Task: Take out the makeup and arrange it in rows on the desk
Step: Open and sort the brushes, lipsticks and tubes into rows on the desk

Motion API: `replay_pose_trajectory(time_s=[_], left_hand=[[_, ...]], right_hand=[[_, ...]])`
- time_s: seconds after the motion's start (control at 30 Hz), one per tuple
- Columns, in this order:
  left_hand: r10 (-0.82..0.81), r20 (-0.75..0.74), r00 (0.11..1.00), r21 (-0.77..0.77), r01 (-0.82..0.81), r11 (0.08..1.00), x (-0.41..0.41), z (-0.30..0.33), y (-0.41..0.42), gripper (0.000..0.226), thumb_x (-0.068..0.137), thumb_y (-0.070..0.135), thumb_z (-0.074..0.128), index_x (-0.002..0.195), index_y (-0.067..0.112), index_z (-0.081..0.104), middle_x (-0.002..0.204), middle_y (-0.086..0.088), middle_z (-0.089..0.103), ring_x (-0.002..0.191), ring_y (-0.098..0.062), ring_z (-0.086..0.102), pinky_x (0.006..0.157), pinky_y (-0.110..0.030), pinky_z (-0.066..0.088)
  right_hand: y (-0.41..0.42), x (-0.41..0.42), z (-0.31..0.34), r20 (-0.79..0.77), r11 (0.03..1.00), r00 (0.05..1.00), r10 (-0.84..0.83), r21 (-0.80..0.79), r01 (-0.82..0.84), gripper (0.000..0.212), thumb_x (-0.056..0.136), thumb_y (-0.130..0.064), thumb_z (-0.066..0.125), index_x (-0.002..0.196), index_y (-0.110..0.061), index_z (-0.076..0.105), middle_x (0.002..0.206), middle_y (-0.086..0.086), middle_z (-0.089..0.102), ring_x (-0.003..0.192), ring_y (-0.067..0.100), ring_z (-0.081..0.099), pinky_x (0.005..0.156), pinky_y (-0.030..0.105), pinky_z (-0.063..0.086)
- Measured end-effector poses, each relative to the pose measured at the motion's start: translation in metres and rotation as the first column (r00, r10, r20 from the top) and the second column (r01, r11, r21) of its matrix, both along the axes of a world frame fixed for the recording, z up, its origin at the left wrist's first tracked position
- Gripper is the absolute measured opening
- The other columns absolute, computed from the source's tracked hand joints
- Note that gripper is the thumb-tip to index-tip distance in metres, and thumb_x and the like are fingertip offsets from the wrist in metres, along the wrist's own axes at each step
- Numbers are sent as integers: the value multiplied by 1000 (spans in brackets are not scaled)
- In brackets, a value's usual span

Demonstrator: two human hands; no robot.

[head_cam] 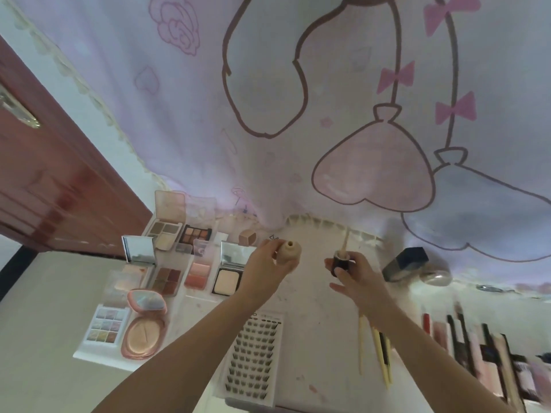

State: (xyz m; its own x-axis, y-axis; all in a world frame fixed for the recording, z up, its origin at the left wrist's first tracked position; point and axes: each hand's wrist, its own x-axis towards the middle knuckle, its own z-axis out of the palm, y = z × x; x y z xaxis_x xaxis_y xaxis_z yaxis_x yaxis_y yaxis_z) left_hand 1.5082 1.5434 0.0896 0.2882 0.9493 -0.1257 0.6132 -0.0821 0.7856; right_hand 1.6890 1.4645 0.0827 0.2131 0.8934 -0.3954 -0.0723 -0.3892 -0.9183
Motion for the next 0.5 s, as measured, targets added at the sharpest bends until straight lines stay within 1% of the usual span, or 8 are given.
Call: replay_pose_trajectory(time_s=[0.07, 0.1, 0.13, 0.2, 0.27, 0.37, 0.43, 0.5], left_hand=[[10, -26, 1000, 40, -9, 999, 8, -7, 15, 35, 82, 26, 71, 113, 14, 59, 108, 0, 59, 90, -13, 50, 81, -26, 42], [7, -48, 999, 59, -5, 998, 13, -12, 22, 35, 82, 27, 71, 112, 14, 59, 108, 0, 60, 91, -15, 50, 82, -28, 42], [10, -68, 998, 75, -5, 997, 18, -16, 30, 34, 82, 29, 70, 112, 14, 59, 108, 0, 61, 93, -17, 52, 83, -30, 43], [23, -109, 994, 106, -11, 994, 26, -24, 45, 35, 82, 32, 69, 111, 14, 60, 109, -2, 62, 94, -23, 57, 85, -34, 45], [17, -191, 981, 148, 12, 989, 34, -34, 57, 37, 83, 37, 67, 110, 13, 59, 109, -3, 62, 95, -27, 59, 87, -38, 44], [31, -299, 954, 212, 35, 977, 42, -48, 69, 38, 85, 43, 63, 111, 16, 58, 112, -1, 61, 101, -25, 56, 89, -34, 39], [50, -377, 925, 257, 53, 965, 46, -57, 74, 37, 84, 47, 61, 109, 19, 59, 111, 2, 62, 107, -22, 53, 87, -33, 33], [48, -449, 892, 275, 87, 958, 48, -63, 75, 38, 83, 50, 59, 107, 21, 60, 108, 2, 63, 110, -22, 50, 86, -34, 32]], right_hand=[[17, -2, -23, 297, 999, 954, 32, 26, -42, 21, 94, -8, 52, 113, -15, 48, 107, -4, 57, 105, 21, 57, 84, 20, 46], [27, -3, -32, 393, 997, 919, 45, 33, -63, 23, 92, -10, 54, 114, -17, 50, 109, -5, 55, 104, 16, 55, 80, 14, 44], [37, -3, -41, 458, 997, 888, 43, 41, -69, 26, 91, -13, 56, 116, -18, 52, 111, -6, 51, 105, 14, 53, 78, 12, 41], [55, -2, -55, 546, 996, 838, 17, 63, -62, 30, 90, -12, 57, 119, -17, 53, 112, -6, 46, 106, 14, 49, 82, 17, 36], [69, 1, -67, 581, 996, 814, 2, 71, -53, 29, 90, -12, 56, 118, -15, 54, 111, -3, 49, 107, 16, 48, 88, 24, 36], [83, 3, -77, 602, 997, 799, 10, 56, -55, 31, 83, -31, 49, 109, -16, 56, 106, 0, 57, 101, 22, 52, 88, 38, 45], [88, 3, -85, 636, 996, 771, 32, 44, -77, 34, 80, -36, 47, 105, -16, 59, 103, 0, 60, 97, 25, 54, 85, 40, 46], [91, 2, -89, 702, 994, 711, 35, 47, -95, 27, 85, -25, 57, 110, -15, 59, 109, 3, 61, 101, 25, 53, 86, 36, 41]])
